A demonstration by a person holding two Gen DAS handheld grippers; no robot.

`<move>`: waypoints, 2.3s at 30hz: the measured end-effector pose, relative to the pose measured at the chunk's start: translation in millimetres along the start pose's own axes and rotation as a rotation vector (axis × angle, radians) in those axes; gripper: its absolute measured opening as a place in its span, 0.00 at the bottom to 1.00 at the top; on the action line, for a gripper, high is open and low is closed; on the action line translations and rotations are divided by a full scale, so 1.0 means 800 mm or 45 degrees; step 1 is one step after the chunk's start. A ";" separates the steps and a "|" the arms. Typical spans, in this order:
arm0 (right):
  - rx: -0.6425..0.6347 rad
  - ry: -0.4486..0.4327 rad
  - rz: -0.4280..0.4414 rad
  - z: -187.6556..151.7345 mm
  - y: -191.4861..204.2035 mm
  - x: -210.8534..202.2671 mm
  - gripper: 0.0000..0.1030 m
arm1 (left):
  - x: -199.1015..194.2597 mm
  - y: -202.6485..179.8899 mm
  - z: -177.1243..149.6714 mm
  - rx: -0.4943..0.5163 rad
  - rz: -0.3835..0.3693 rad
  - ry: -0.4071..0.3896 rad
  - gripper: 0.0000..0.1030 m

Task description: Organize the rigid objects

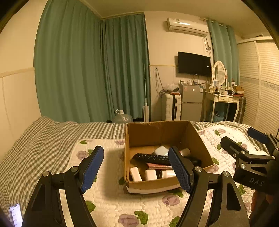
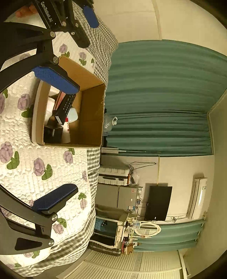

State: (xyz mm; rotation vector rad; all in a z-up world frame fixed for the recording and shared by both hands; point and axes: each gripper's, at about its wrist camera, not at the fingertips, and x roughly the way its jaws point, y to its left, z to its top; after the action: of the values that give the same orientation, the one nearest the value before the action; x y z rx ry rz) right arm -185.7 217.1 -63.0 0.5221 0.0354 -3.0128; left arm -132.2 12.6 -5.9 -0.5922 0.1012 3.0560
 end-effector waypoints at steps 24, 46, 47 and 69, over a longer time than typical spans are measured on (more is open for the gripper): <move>-0.012 0.008 -0.010 0.000 0.000 -0.003 1.00 | -0.006 0.005 -0.003 -0.008 -0.005 0.016 0.77; -0.011 0.027 -0.019 0.000 -0.003 -0.001 1.00 | -0.003 0.004 -0.007 -0.003 -0.016 0.032 0.77; -0.010 0.028 -0.018 0.000 -0.003 -0.001 1.00 | -0.003 0.004 -0.007 -0.003 -0.016 0.033 0.77; -0.010 0.043 -0.018 -0.004 -0.001 0.000 1.00 | -0.003 0.002 -0.010 -0.002 -0.016 0.039 0.77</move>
State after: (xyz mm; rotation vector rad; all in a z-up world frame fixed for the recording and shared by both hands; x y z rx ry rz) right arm -184.8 217.9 -65.6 0.5742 0.0538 -3.0162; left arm -127.3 10.6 -12.5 -0.6372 0.0959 3.0361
